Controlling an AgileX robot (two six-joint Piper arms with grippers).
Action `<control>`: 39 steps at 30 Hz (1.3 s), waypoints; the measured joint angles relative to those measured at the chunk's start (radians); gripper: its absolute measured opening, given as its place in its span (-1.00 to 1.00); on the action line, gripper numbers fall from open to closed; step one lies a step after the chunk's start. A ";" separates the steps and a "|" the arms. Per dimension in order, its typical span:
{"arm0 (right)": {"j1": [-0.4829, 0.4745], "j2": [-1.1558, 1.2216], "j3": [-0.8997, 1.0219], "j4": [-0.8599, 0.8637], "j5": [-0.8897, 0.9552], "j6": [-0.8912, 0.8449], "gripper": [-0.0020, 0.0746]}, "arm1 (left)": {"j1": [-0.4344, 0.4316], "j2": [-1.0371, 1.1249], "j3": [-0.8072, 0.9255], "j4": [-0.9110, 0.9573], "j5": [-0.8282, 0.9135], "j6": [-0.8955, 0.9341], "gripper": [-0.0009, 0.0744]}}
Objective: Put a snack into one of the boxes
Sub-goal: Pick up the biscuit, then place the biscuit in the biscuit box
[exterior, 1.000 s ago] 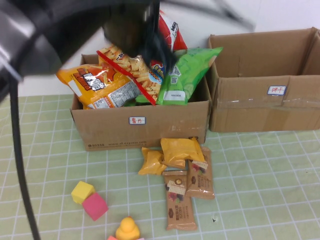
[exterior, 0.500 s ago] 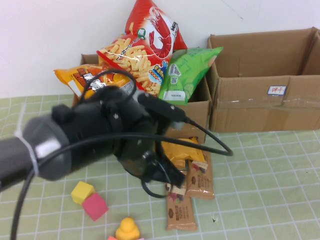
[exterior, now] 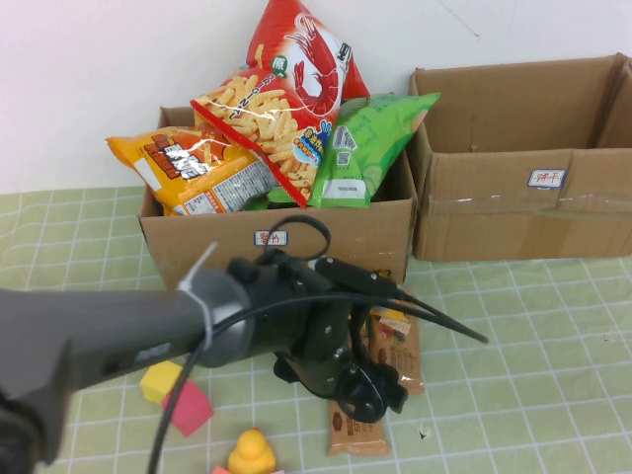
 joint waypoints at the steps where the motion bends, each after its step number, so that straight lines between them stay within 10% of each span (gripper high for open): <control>1: 0.000 0.000 0.000 0.000 0.000 0.000 -0.95 | 0.000 0.018 -0.009 -0.002 0.000 0.003 0.59; 11: 0.000 0.000 0.000 0.000 -0.005 0.000 -0.95 | 0.000 0.147 -0.110 -0.036 0.035 0.013 0.68; 18: 0.000 0.000 0.000 0.000 -0.007 0.002 -0.95 | 0.002 0.154 -0.120 -0.040 0.050 0.013 0.16; 39: 0.000 0.000 0.000 0.000 -0.007 0.004 -0.95 | 0.000 -0.020 -0.399 -0.056 0.152 0.224 0.17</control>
